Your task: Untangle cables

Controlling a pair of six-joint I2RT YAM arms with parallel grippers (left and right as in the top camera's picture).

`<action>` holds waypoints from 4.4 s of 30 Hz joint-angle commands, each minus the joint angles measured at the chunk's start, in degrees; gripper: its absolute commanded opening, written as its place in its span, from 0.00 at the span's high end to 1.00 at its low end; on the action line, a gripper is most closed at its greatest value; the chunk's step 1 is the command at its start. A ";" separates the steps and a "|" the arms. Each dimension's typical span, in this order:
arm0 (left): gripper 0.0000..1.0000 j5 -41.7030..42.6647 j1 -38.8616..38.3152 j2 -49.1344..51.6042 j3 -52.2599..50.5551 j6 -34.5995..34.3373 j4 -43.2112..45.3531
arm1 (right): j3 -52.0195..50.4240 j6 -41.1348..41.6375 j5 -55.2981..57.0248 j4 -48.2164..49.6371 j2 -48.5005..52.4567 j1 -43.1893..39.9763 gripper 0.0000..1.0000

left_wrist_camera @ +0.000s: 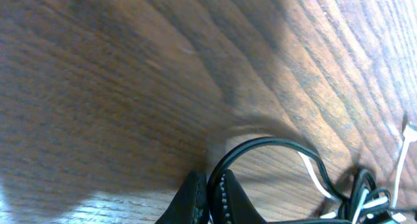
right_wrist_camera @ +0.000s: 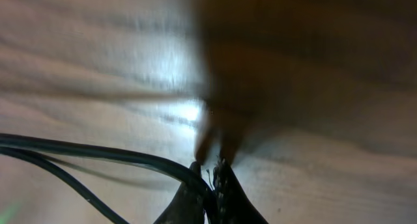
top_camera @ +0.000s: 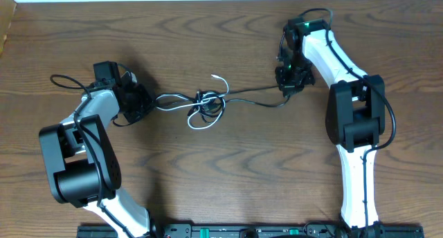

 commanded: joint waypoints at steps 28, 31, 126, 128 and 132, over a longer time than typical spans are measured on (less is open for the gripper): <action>0.93 58.60 0.72 0.72 -0.50 32.79 5.25 | 1.42 -20.28 -22.29 5.03 -14.78 5.51 0.99; 0.92 61.40 0.72 0.72 -0.50 33.44 5.27 | 1.42 -21.79 -15.45 5.68 -20.31 7.43 0.99; 0.70 -4.83 -10.14 0.74 -0.50 8.81 4.90 | -1.22 -8.52 -17.70 26.08 -4.50 17.99 0.99; 0.71 -6.19 -10.78 0.74 -0.50 8.63 5.14 | -1.22 -8.50 -17.70 26.03 -4.50 18.01 0.99; 0.88 -7.43 -11.76 0.74 -0.50 8.66 5.44 | -1.22 -8.50 -17.70 26.05 -4.50 18.10 0.98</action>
